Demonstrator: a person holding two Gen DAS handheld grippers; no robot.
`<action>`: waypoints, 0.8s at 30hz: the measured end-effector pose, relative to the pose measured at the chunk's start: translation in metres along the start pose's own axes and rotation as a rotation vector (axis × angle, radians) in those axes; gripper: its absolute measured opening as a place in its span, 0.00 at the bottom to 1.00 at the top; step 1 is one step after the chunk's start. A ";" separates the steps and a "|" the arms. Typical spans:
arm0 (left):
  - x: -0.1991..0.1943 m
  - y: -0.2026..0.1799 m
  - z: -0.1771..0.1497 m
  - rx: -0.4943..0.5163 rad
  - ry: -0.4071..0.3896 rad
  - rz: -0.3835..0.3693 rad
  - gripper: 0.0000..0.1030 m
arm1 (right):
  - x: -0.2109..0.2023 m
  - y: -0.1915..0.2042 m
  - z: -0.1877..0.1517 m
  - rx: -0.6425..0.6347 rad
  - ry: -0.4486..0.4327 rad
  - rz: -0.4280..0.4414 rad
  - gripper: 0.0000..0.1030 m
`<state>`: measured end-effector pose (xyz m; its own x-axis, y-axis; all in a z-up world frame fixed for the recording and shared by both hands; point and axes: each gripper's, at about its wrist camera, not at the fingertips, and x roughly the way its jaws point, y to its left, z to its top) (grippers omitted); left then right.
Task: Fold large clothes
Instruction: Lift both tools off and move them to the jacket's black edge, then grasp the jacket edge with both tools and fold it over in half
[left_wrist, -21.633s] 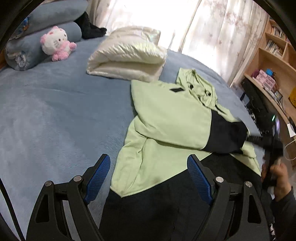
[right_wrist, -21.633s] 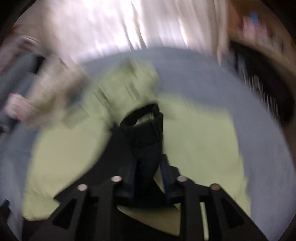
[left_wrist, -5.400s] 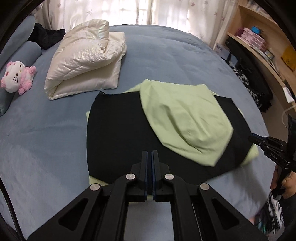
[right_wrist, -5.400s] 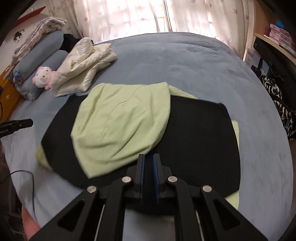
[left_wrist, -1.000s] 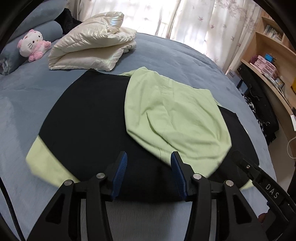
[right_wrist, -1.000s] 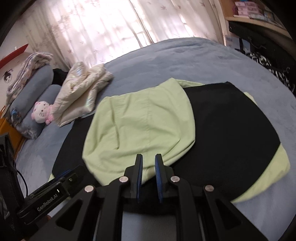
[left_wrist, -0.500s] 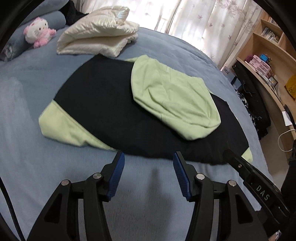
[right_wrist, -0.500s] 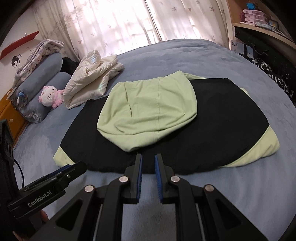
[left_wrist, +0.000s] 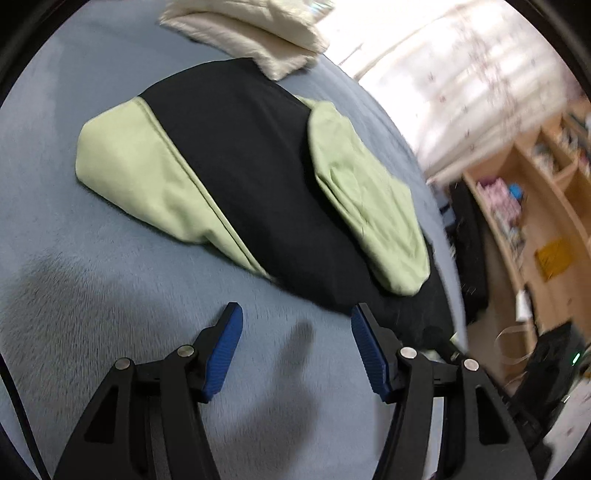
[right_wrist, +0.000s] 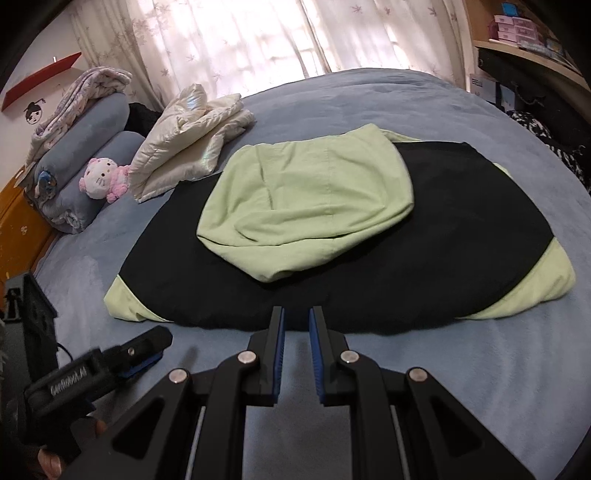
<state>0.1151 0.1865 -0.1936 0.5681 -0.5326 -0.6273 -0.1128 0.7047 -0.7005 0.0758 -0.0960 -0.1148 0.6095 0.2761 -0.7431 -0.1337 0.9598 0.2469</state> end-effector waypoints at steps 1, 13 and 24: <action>0.002 0.004 0.003 -0.023 -0.011 -0.015 0.58 | 0.002 0.002 0.001 -0.002 -0.002 0.004 0.13; 0.043 0.025 0.066 -0.138 -0.110 -0.043 0.56 | 0.029 0.017 0.018 -0.033 0.001 0.032 0.13; 0.047 0.019 0.085 0.013 -0.282 0.044 0.07 | 0.081 0.016 0.084 -0.060 -0.049 -0.094 0.13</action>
<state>0.2093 0.2151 -0.2076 0.7675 -0.3513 -0.5362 -0.1329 0.7311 -0.6692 0.1881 -0.0623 -0.1185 0.6588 0.1838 -0.7295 -0.1202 0.9830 0.1391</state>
